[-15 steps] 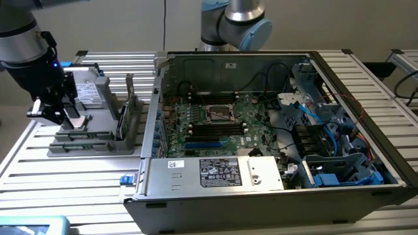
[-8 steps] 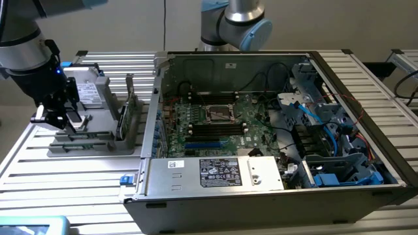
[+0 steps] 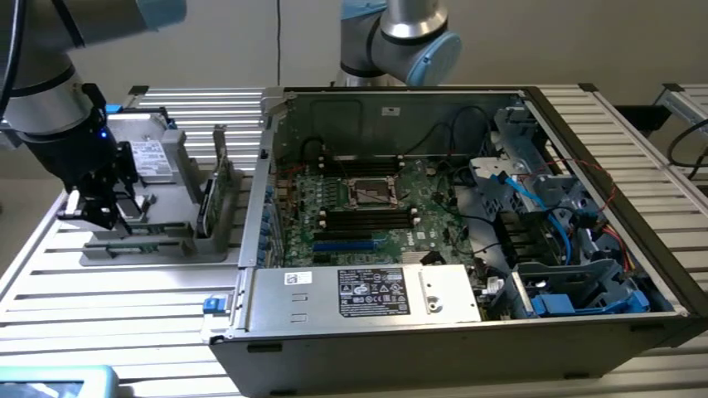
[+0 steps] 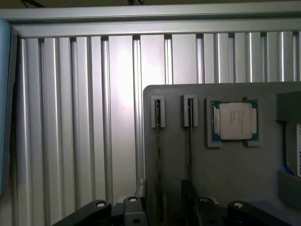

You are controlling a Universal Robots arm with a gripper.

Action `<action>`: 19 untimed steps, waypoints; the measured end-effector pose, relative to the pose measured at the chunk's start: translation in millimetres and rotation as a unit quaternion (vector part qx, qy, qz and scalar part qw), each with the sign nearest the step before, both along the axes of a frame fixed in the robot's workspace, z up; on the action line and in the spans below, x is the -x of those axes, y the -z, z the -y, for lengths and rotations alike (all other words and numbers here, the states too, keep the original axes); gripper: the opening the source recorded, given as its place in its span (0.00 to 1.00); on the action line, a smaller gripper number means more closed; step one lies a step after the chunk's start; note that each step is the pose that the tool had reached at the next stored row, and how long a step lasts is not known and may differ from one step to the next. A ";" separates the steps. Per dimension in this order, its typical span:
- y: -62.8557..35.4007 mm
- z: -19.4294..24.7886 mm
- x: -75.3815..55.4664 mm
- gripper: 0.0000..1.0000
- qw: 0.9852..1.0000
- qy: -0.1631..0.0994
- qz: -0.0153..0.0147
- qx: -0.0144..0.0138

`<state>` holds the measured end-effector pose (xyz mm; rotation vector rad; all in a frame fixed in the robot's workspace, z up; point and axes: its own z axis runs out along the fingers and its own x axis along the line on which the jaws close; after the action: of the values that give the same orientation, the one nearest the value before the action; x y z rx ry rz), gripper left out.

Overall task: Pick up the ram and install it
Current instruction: 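Pick up the ram and move it above insertion slot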

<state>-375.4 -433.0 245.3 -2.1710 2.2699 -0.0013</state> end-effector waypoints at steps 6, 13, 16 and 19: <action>10.8 0.2 -1.8 0.42 1.000 0.000 0.000 0.000; 23.7 1.0 -4.7 0.42 1.000 0.000 0.000 0.000; 29.0 1.1 -4.8 0.42 1.000 0.000 0.000 0.000; 34.3 1.1 -4.8 0.42 1.000 0.000 0.000 0.000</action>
<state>-370.6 -434.1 211.0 -2.1710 2.2698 -0.0013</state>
